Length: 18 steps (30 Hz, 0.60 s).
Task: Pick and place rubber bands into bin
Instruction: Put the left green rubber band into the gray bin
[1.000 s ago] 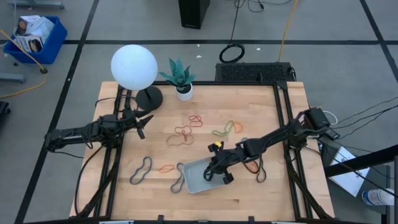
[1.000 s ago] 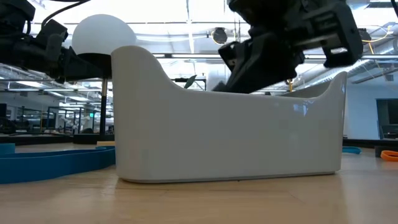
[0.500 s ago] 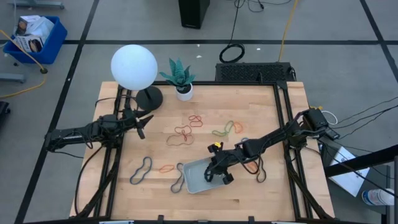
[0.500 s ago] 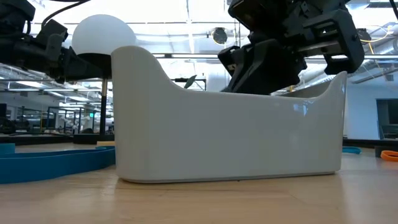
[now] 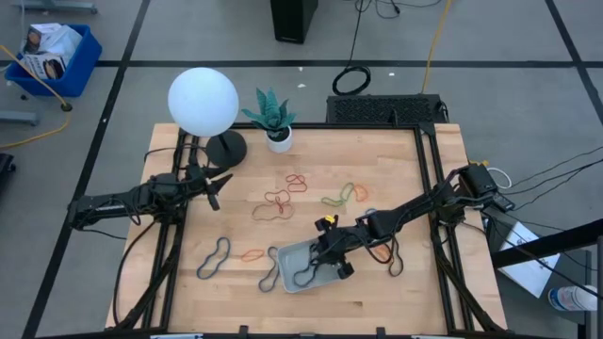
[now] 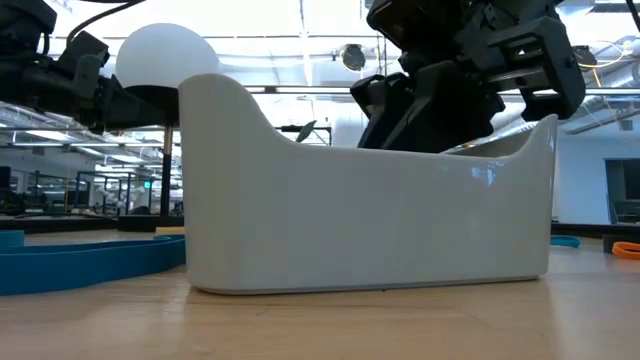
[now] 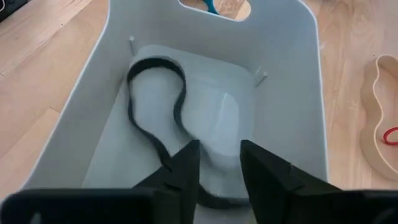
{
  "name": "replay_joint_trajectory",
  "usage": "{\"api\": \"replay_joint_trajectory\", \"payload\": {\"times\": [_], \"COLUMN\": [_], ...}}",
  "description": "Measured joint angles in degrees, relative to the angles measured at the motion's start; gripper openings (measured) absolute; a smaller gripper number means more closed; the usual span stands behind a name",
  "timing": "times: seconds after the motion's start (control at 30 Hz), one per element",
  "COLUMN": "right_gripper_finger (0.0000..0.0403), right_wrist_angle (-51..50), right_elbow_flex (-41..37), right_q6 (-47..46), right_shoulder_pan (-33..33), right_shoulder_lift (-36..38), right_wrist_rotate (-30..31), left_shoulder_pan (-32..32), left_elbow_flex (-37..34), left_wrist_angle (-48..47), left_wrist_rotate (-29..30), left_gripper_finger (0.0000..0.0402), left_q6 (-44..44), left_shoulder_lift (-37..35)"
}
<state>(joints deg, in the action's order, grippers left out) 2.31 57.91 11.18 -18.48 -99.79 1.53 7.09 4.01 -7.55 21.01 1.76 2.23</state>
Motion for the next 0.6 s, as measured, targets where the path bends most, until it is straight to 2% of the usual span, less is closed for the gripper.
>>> {"api": "replay_joint_trajectory", "payload": {"times": [0.23, 0.47, 0.6], "right_gripper_finger": [0.0152, 0.0154, 0.0153], "right_wrist_angle": [-1.69, -5.56, -5.58], "right_elbow_flex": [0.0, 0.02, 0.02], "right_q6": [-0.01, -0.18, -1.96], "right_shoulder_pan": [0.15, 0.75, 1.67], "right_shoulder_lift": [7.58, 19.73, 26.86], "right_wrist_rotate": [0.51, 13.7, 15.03], "left_shoulder_pan": [-0.02, -0.02, -0.01], "left_elbow_flex": [0.0, 0.0, 0.01], "left_wrist_angle": [-0.1, -0.15, -0.17], "left_wrist_rotate": [-0.03, -0.01, -0.01], "left_gripper_finger": [0.0124, 0.0124, 0.0124], "left_q6": [0.0, -0.02, -0.02], "left_shoulder_lift": [0.01, 0.01, 0.0]}}
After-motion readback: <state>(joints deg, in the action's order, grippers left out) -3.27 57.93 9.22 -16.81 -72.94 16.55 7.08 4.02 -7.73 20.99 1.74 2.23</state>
